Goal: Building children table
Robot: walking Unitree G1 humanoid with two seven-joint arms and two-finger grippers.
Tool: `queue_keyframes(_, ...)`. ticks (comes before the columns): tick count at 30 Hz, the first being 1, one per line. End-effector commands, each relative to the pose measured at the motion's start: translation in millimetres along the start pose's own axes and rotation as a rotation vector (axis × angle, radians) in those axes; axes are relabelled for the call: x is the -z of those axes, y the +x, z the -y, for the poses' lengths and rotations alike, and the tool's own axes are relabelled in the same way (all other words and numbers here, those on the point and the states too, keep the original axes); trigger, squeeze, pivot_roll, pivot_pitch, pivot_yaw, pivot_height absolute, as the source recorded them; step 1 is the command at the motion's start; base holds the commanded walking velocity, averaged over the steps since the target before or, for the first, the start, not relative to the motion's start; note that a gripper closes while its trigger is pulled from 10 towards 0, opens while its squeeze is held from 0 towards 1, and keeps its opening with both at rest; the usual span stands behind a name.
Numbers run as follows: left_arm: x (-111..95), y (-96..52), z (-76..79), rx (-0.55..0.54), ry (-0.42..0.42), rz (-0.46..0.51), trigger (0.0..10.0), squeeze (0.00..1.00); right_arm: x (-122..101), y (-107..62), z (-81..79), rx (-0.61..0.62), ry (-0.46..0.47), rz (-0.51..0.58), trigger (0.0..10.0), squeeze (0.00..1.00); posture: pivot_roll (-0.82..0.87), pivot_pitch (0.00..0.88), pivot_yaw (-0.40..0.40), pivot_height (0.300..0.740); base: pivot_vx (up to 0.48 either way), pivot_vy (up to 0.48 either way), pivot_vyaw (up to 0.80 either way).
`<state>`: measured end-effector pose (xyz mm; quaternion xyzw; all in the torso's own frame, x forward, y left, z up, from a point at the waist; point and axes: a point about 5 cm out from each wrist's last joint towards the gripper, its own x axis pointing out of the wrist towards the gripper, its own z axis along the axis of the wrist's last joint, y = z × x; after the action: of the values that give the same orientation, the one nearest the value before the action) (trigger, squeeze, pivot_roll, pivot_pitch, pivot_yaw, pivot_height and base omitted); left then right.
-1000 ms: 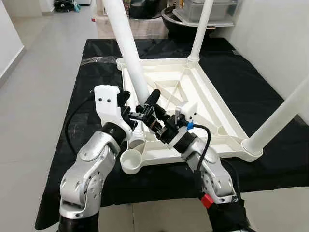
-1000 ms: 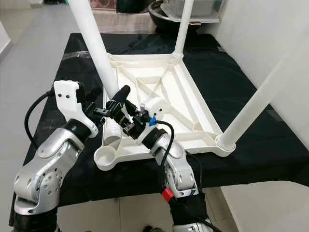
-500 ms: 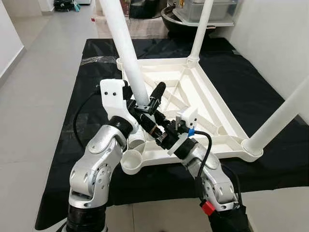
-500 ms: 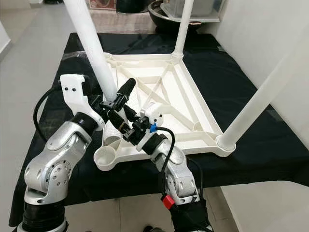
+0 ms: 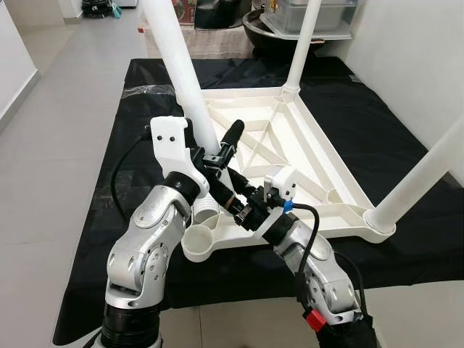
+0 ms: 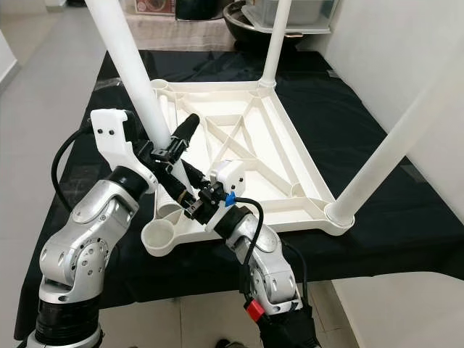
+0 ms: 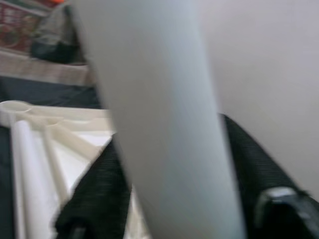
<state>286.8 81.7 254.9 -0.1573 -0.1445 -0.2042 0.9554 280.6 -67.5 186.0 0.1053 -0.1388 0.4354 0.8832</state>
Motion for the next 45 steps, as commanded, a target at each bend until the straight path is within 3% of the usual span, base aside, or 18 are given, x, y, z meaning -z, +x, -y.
queue_keyframes(1,3.7,0.4,-1.5,-0.009,0.003,-0.014,0.0,0.0,-8.6,6.4,-17.6,-0.107,-0.024,0.052,0.0,0.0,0.04,0.099,-0.059,0.74,0.0,0.0,0.0)
queue_keyframes(13,4.3,1.1,-3.7,-0.032,0.021,-0.003,0.0,0.0,-7.8,5.5,-19.6,-0.104,-0.03,0.052,0.0,0.0,0.04,0.088,-0.061,0.74,0.0,0.0,0.0)
queue_keyframes(14,4.9,1.5,-4.5,-0.04,0.026,-0.009,10.0,0.0,-7.3,6.1,-18.8,-0.09,-0.039,0.045,0.0,0.0,0.04,0.083,-0.06,0.74,0.0,0.0,0.0)
queue_keyframes(15,4.9,1.5,-4.5,-0.04,0.026,-0.009,10.0,0.0,-7.3,6.1,-18.8,-0.09,-0.039,0.045,0.0,0.0,0.04,0.083,-0.06,0.74,0.0,0.0,0.0)
queue_keyframes(16,5.3,1.7,-5.1,-0.044,0.029,-0.012,10.0,0.0,-6.6,6.7,-18.1,-0.078,-0.049,0.035,2.0,0.0,0.04,0.083,-0.06,0.74,0.0,0.0,0.0)
queue_keyframes(17,5.5,1.9,-5.4,-0.046,0.031,-0.014,10.0,0.0,-6.4,7.6,-17.4,-0.065,-0.058,0.03,10.0,0.0,0.04,0.083,-0.06,0.74,0.0,0.0,0.0)
queue_keyframes(18,5.5,1.9,-5.4,-0.046,0.031,-0.014,10.0,0.0,-6.4,7.6,-17.4,-0.065,-0.058,0.03,10.0,0.0,0.04,0.083,-0.06,0.74,0.0,0.0,0.0)
queue_keyframes(19,5.2,1.8,-6.4,-0.056,0.04,-0.014,10.0,0.0,-6.5,8.7,-17.0,-0.056,-0.063,0.026,10.0,0.19,0.04,0.083,-0.06,0.74,0.0,0.0,0.0)
queue_keyframes(21,5.3,1.6,-7.5,-0.064,0.045,-0.014,10.0,0.0,-6.4,8.8,-17.2,-0.057,-0.063,0.027,10.0,0.19,0.04,0.077,-0.06,0.74,0.0,0.0,0.0)
queue_keyframes(22,5.4,1.3,-8.6,-0.07,0.047,-0.014,10.0,0.0,-6.3,8.7,-17.6,-0.06,-0.067,0.028,10.0,1.0,0.04,0.075,-0.059,0.74,0.0,0.0,0.0)
queue_keyframes(31,1.9,1.3,-13.7,-0.081,0.077,-0.001,10.0,0.0,-5.5,7.3,-23.0,-0.122,-0.061,0.001,10.0,0.97,0.04,0.071,-0.059,0.74,0.0,0.0,0.0)
queue_keyframes(32,1.7,1.3,-14.4,-0.082,0.081,-0.002,10.0,0.0,-5.7,6.7,-23.7,-0.134,-0.061,-0.006,10.0,0.11,0.04,0.071,-0.059,0.74,0.0,0.0,0.0)
queue_keyframes(33,1.5,1.0,-15.9,-0.076,0.098,-0.007,10.0,0.0,-5.4,4.8,-22.4,-0.144,-0.067,-0.02,10.0,0.0,0.04,0.073,-0.059,0.74,0.0,0.0,0.0)
queue_keyframes(37,0.7,-0.5,-20.1,-0.065,0.145,-0.014,10.0,0.0,-4.1,0.5,-15.7,-0.13,-0.087,-0.05,10.0,0.0,0.03,0.078,-0.059,0.74,0.0,0.0,0.0)
queue_keyframes(39,-1.3,-6.3,-35.5,-0.064,0.234,-0.036,10.0,0.0,-0.5,-7.1,8.0,-0.019,-0.121,-0.113,10.0,0.0,0.03,0.076,-0.06,0.74,0.0,0.0,0.0)
queue_keyframes(40,-1.3,-6.3,-35.5,-0.064,0.234,-0.036,10.0,0.0,-0.5,-7.1,8.0,-0.019,-0.121,-0.113,10.0,0.0,0.03,0.076,-0.06,0.74,0.0,0.0,0.0)
queue_keyframes(42,-4.8,-10.8,-49.3,-0.074,0.299,-0.054,10.0,0.0,-0.1,-12.1,29.0,0.101,-0.161,-0.152,10.0,0.0,0.04,0.082,-0.061,0.74,0.0,0.0,0.0)
queue_keyframes(45,-10.7,-13.7,-60.8,-0.083,0.373,-0.064,10.0,0.0,-3.9,-14.6,47.3,0.221,-0.207,-0.165,10.0,0.0,0.04,0.083,-0.061,0.74,0.0,0.0,0.0)
